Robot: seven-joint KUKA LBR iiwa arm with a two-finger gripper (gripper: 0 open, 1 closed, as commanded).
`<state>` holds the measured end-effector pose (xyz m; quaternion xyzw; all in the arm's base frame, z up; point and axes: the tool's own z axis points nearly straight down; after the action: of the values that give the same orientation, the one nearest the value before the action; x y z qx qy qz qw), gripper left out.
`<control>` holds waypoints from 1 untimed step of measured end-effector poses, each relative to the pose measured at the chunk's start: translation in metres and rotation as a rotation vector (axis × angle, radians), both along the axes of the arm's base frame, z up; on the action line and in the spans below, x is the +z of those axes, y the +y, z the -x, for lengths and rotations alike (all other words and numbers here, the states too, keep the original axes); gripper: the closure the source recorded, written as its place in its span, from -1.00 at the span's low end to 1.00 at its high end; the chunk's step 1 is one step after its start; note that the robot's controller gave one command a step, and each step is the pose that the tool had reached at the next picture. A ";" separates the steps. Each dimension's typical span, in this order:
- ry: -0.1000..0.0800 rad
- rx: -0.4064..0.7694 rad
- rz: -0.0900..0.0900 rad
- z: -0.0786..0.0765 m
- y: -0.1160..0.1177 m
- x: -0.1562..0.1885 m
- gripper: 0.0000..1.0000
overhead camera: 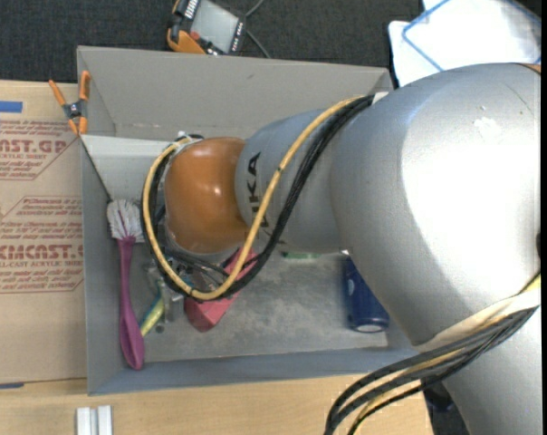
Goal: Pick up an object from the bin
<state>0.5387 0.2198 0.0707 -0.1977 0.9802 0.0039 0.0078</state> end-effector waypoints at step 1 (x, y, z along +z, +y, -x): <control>-0.003 0.046 0.001 0.006 0.000 0.004 1.00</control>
Offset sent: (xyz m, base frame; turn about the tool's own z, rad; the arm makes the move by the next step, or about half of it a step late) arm 0.0013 -0.0075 0.0318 -0.3501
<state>0.5324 0.2200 0.0748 -0.2203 0.9754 0.0034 0.0091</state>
